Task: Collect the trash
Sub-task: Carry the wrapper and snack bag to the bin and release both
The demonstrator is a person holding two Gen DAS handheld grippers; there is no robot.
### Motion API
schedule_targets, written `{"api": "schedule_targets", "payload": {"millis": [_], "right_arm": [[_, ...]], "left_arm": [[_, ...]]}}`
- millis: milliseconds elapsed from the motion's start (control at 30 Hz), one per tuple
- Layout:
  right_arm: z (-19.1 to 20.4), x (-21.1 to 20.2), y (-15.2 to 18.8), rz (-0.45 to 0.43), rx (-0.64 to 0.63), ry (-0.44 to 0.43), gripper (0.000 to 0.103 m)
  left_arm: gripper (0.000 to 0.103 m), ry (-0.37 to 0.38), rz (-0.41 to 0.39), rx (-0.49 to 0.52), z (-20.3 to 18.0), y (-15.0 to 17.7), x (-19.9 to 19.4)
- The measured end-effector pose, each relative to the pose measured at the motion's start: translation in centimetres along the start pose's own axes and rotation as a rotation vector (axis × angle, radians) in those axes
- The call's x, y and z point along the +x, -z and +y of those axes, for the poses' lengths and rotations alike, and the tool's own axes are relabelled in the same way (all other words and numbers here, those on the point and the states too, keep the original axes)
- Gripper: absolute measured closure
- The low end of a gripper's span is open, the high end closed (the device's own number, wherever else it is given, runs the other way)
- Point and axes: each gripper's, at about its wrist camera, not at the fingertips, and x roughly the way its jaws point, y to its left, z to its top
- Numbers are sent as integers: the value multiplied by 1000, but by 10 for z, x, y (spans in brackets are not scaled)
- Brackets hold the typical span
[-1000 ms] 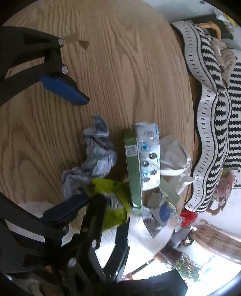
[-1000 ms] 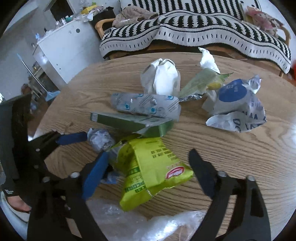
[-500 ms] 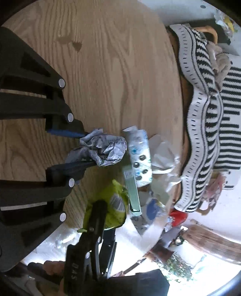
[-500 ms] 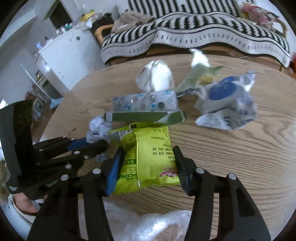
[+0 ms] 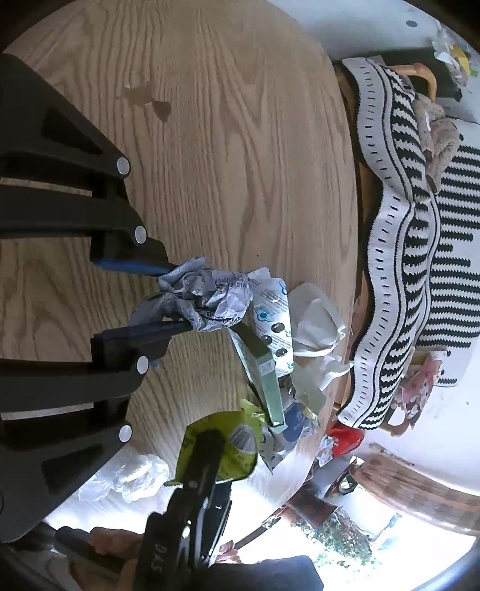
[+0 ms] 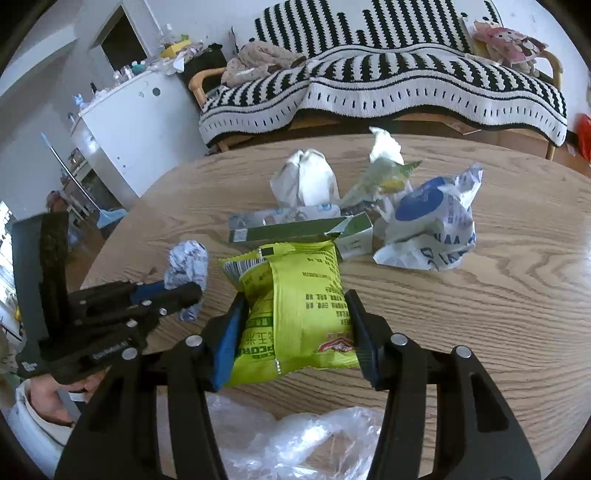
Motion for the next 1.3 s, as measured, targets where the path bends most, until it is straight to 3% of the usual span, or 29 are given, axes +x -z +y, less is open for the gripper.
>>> {"api": "schedule_targets", "payload": {"millis": [200,333,433,533,700,933,1100,1300], "right_arm": [[-6,-20,6,-35,35,18,50],[-14,-66,13,-98,81,17,50],[-19,-114,28,-157,77,80,50],[-30,-165,55,-197,79,197,50],[-55,-245,116,-240,149,315,50],[-72,-345,205,-312,240,399,50],[-83,-376,264,-323,314,417,50],[-96,-367,317,-263,419,382,50]], "left_arm": [[80,9,-53,18,-10,-7,-23],[80,62,-106,71,-44,-10,-52],[80,119,-122,109,-76,-3,-72],[80,188,-112,171,-121,10,-88],[80,327,-75,327,-218,49,-117],[80,439,-32,455,-316,110,-147],[80,475,39,526,-364,160,-152],[80,476,202,589,-390,210,-119]]}}
